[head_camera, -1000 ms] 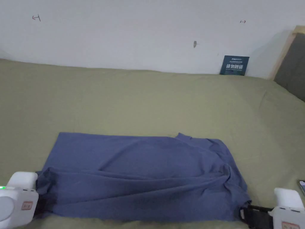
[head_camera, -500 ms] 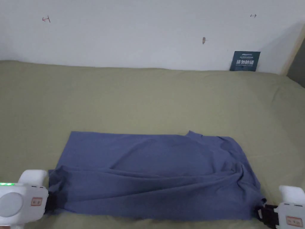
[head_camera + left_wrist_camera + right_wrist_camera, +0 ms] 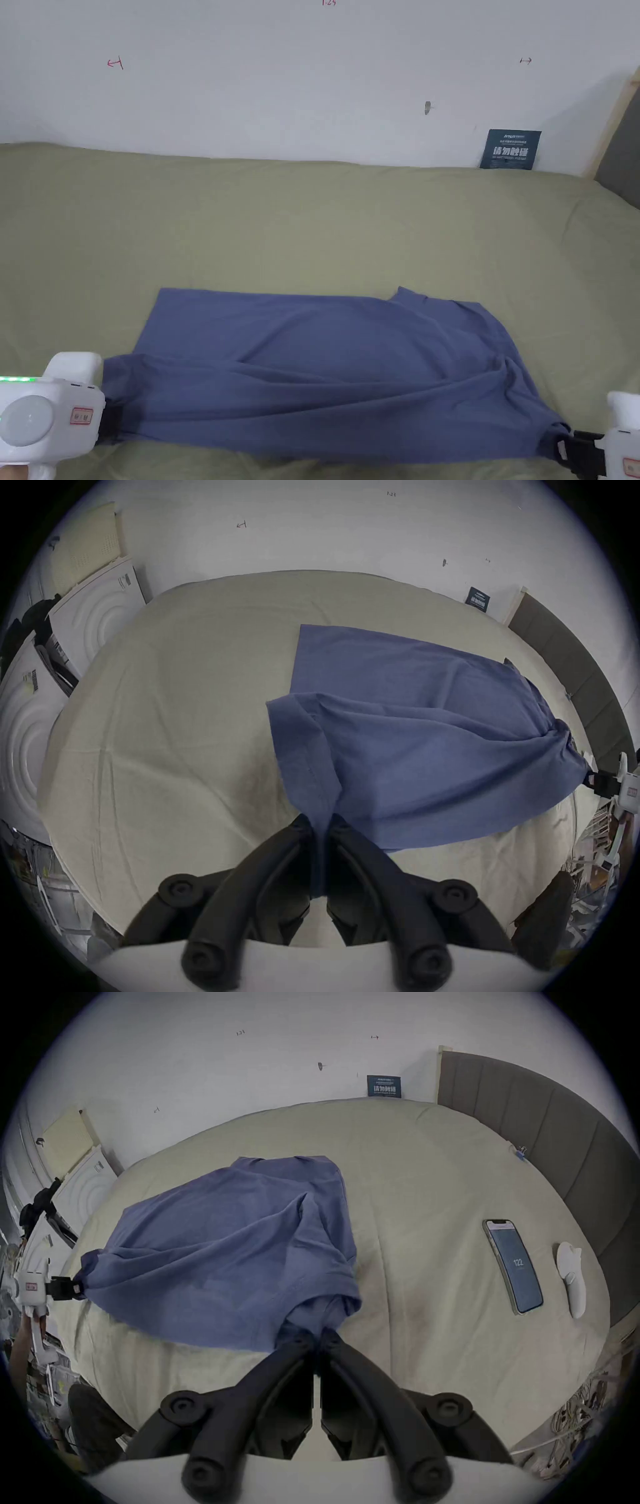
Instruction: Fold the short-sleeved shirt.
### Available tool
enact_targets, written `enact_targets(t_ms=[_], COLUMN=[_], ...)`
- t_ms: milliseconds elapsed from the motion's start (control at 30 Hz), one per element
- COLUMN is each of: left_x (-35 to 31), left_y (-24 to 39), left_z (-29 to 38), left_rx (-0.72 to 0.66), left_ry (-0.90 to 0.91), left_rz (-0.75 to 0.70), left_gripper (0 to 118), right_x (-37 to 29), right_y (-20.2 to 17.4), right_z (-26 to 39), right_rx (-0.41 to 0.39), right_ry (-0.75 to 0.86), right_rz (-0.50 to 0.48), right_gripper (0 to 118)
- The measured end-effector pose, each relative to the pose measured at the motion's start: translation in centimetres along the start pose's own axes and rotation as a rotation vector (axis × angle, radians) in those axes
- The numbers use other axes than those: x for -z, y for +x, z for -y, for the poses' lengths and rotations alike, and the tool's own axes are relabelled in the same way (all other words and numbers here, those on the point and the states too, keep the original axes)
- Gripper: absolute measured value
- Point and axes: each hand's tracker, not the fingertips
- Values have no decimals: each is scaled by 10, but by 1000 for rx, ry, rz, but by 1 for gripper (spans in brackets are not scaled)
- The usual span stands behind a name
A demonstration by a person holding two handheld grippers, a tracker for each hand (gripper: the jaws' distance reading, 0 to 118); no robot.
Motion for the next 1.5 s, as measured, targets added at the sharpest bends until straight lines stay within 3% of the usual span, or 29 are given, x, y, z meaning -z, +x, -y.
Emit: enact_targets(t_ms=[433, 633, 667, 733, 767, 833, 967, 1033, 1067, 1100, 1133, 1167, 1233, 1333, 1400, 1433, 1467, 1500], left_x=[-64, -58, -57, -57, -59, -61, -75, -76, -79, -76, -71, -64, -49, -16, 10, 25, 37, 50], left_y=[-9, -24, -24, -25, -24, -25, -31, -32, -26, -24, -21, -18, -14, -11, -8, -6, -7, -6], left_z=[89, 106, 106, 108, 109, 106, 77, 58, 48, 37, 26, 15, -8, -42, -66, -78, -84, -92], left_rx=[-17, -49, -62, -54, -44, -28, -77, -92, -97, -101, -106, -108, -114, -127, -93, -73, -60, -48], left_ry=[-15, -14, -9, 24, 49, 55, 121, 144, 149, 156, 162, 166, 148, 115, 66, 49, 41, 22], left_rz=[21, 26, 36, 66, 33, -10, -20, -11, -8, -5, -10, -11, 9, 31, -1, 0, -12, -26], left_gripper=[8, 8, 13, 81, 106, 108, 108, 97, 76, 26, 1, 1, 1, 1, 10, 29, 61, 103], right_x=[-71, -79, -78, -77, -77, -82, -81, -77, -75, -73, -67, -65, -54, -36, -29, -23, -15, -6], right_y=[5, 3, 2, 1, 0, -4, -10, -14, -15, -18, -20, -21, -19, -22, -32, -34, -32, -25], right_z=[86, 101, 100, 97, 95, 92, 63, 48, 39, 35, 27, 21, 5, -12, -17, -20, -24, -29], right_rx=[31, 45, 49, 57, 55, 23, 10, 0, -1, 6, 10, 14, 37, 5, -24, -26, -16, -13], right_ry=[2, -4, -1, -8, -9, 46, 80, 100, 114, 132, 148, 187, 145, 135, 135, 123, 106, 91], right_rz=[-23, -33, -37, -40, -31, -64, -11, -8, -11, -10, 2, 43, -22, 2, 29, 29, 20, 18], right_gripper=[1, 2, 11, 91, 118, 107, 108, 101, 86, 39, 0, 0, 0, 0, 0, 0, 0, 0])
